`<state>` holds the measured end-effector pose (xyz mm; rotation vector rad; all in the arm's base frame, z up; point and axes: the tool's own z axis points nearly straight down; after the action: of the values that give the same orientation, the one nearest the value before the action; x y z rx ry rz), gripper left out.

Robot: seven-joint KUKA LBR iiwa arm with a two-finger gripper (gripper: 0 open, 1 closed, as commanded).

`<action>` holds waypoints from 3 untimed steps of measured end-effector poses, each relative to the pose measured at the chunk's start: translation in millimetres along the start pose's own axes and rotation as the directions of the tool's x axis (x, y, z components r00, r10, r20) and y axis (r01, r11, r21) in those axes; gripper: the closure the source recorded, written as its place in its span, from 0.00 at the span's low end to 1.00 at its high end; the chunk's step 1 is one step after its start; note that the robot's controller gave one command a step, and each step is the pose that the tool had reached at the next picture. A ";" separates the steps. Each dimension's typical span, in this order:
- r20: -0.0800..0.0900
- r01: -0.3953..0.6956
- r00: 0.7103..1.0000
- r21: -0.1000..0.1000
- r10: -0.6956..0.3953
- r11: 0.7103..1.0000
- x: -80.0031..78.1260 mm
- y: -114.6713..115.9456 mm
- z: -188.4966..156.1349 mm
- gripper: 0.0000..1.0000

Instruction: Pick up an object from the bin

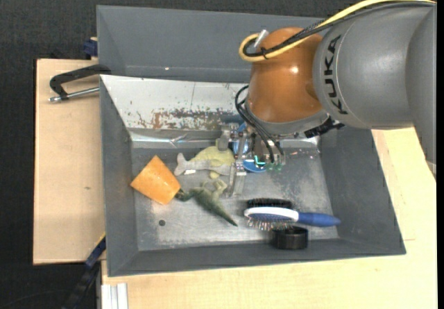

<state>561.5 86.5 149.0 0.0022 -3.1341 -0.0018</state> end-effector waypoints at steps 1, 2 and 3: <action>0.002 0.086 0.996 0.002 -0.086 0.996 -26.1 15.1 77.9 0.00; 0.031 0.083 0.996 -0.003 -0.083 0.997 -32.9 16.7 69.5 1.00; 0.019 0.083 0.996 -0.002 -0.083 0.997 -29.0 15.6 74.8 0.00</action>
Offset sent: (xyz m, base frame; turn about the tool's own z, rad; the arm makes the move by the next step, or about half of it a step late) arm 0.0248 0.0146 -0.0790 -0.0853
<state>589.9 102.1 74.0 0.1330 -3.1506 -0.0062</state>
